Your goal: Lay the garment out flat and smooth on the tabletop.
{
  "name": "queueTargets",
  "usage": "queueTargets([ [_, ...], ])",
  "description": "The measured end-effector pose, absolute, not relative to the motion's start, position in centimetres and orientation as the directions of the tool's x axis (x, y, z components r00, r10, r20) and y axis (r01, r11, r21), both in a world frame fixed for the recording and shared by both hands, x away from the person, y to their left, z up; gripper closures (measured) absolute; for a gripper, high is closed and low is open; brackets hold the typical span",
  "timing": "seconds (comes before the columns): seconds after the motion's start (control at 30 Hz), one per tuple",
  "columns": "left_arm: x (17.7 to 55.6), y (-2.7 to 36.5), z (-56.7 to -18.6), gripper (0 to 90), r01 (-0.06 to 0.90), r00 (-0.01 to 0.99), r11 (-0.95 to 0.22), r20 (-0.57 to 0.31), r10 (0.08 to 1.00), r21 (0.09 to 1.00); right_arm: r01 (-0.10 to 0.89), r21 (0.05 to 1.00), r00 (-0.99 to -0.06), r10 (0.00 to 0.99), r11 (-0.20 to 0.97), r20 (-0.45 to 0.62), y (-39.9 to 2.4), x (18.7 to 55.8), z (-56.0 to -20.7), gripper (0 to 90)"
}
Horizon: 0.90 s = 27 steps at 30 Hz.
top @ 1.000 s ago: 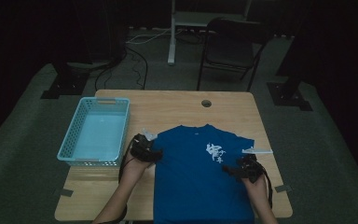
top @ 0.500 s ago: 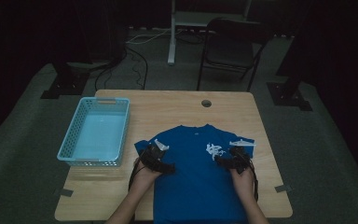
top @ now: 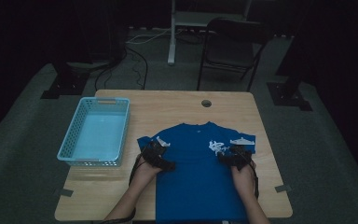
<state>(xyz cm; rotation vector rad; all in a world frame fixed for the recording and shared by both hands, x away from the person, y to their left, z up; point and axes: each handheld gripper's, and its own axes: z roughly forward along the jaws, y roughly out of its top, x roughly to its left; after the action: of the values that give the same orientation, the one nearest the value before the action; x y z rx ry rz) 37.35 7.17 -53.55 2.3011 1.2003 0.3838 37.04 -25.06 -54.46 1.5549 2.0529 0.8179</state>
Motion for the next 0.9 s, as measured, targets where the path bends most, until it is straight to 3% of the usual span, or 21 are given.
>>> queueTargets([
  [0.57,45.1,5.9,-53.0,0.0,0.686,0.592,-0.528,0.036,0.805,0.500,0.778,0.600,-0.246,0.969,0.190,0.012,-26.5,43.9,-53.6,11.4],
  [0.9,46.3,5.0,-52.9,0.0,0.696,0.570,-0.513,0.048,0.820,0.502,0.803,0.569,-0.221,0.975,0.176,0.012,-26.6,45.8,-53.3,12.0],
])
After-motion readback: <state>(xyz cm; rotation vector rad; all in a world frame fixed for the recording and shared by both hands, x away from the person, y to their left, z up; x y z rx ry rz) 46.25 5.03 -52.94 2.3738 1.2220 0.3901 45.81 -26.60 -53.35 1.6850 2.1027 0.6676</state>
